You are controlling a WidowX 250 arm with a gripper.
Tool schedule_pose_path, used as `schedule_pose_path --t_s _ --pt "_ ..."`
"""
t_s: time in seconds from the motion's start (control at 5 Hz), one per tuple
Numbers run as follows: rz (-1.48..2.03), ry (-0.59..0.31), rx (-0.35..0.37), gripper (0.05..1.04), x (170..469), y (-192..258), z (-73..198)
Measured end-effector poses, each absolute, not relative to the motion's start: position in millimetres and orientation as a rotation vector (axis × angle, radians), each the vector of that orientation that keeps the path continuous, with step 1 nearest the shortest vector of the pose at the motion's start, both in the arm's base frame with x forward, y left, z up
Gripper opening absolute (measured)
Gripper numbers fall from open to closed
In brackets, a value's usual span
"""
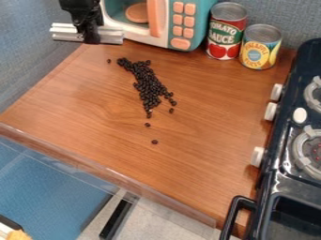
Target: Sweep into pile
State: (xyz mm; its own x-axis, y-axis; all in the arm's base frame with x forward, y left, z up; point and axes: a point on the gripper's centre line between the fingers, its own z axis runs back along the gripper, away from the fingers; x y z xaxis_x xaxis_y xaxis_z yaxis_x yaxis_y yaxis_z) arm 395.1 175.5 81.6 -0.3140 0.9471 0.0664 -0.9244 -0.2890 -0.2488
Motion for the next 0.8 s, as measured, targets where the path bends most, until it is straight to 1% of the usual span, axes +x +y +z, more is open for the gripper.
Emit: schedule_pose_path --t_s 0.2,0.4,0.6,0.8 --pt "1.812 -0.336 -0.081 0.383 410.6 173.0 81.5" --pt "1.798 -0.337 -0.069 0.382 422.1 169.2 72.8" --pt "1.792 -0.348 -0.073 0.383 432.2 162.2 73.7" --pt "1.822 -0.332 -0.069 0.383 435.2 161.6 60.2"
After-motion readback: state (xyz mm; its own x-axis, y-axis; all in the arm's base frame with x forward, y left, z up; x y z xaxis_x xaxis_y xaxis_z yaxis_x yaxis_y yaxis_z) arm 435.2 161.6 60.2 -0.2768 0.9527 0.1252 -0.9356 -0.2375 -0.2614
